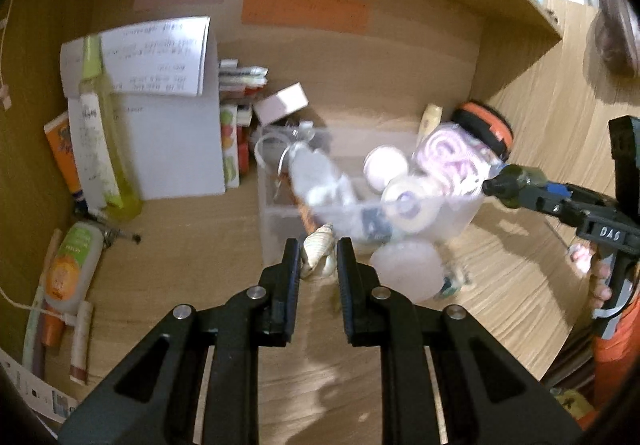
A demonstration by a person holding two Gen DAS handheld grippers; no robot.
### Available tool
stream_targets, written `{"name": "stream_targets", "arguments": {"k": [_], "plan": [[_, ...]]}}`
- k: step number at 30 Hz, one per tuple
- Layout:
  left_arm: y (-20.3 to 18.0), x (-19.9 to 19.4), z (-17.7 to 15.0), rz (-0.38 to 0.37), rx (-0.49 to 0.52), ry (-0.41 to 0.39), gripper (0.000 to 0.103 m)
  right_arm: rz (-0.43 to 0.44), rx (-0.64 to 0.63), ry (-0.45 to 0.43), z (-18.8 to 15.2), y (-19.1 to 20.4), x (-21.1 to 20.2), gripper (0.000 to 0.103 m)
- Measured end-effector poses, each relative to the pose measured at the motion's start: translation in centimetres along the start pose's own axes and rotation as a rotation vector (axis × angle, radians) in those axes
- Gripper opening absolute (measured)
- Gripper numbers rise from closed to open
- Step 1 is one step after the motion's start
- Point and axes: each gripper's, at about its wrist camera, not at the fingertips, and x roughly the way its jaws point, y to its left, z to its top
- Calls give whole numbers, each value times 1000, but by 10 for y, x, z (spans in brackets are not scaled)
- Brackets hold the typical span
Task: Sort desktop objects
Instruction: 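Carry the green bottle with the right tool and release it into the box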
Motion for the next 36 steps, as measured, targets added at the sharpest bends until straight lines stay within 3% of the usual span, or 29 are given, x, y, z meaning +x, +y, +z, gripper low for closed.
{"name": "stream_targets", "arguments": {"k": [11,17,23,27,31,36], "plan": [[-14,17,59,-35,-12,-72,17,45,-25,-50,36,6,16,55],[-14,45,82,-80,-46,-45,17,52,-35,-37,62,5,42,55],[-21,83,71,-123,-53,32,17,8,-37,-16,69,3,75,55],[-25,102,64,-133,-37,87,17,29,7,35,58,-1,98,55],[-25,110,58,-157,-47,124,17,5,-27,22,57,1,99,55],[-29,115,51,-133,-25,139,17,-19,-45,31,55,4,104,56]]}}
